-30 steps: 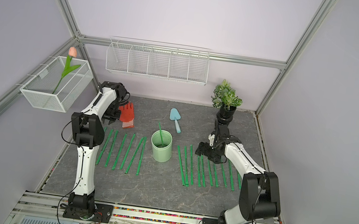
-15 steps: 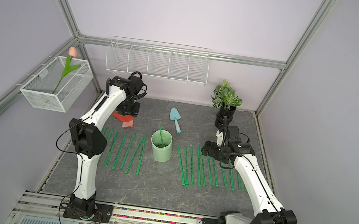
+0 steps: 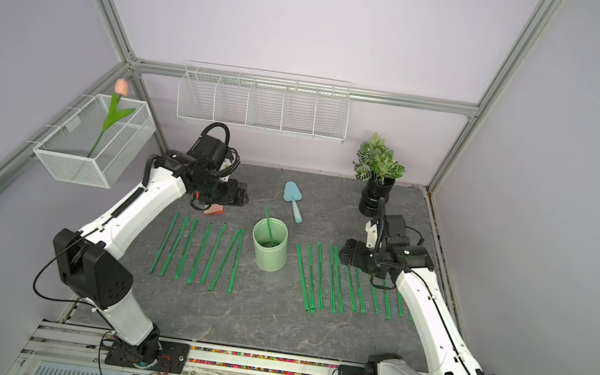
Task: Take the straws out of the storage container
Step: Pick up the straw from the container.
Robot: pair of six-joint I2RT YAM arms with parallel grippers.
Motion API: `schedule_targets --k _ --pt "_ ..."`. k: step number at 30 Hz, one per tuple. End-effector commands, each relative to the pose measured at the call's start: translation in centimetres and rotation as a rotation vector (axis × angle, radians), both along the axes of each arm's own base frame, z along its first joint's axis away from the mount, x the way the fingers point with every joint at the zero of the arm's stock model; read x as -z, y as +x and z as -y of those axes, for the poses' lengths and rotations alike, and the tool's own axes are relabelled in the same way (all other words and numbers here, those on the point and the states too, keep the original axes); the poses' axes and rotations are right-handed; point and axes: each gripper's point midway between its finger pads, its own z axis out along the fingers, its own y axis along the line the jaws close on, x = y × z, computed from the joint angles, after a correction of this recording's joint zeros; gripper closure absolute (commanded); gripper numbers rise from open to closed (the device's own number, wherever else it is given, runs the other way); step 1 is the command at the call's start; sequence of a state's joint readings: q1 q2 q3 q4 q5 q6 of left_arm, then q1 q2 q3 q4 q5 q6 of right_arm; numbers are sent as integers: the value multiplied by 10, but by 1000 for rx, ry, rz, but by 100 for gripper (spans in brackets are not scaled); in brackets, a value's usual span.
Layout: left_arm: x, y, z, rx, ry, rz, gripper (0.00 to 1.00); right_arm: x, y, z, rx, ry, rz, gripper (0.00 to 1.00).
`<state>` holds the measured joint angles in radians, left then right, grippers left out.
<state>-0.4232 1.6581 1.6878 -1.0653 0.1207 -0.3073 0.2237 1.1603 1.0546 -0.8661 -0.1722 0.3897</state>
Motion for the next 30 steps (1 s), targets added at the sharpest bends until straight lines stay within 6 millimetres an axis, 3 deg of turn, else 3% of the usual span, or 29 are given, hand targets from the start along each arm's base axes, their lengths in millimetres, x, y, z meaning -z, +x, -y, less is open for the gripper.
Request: schedule_targets --k 1,9,12,14,17,25,30 --pt "-18 -7 26 32 -85 71 8 -6 -8 1 13 15 -1 11" --pt "-19 -34 43 18 -115 100 12 -7 -13 2 14 21 6 11" --pt "-11 -38 47 12 -128 78 27 -4 -13 2 11 19 -1 11" --pt "-5 -40 51 4 -125 60 44 -1 -12 1 6 23 -8 11" --pt "3 -41 60 7 -124 35 50 0 -9 -1 2 28 -8 11" --pt "18 -35 85 -6 -43 -6 51 7 -4 -4 -19 28 -22 11" --pt "24 -25 90 -34 -32 -10 54 11 -4 -3 -27 27 -28 11"
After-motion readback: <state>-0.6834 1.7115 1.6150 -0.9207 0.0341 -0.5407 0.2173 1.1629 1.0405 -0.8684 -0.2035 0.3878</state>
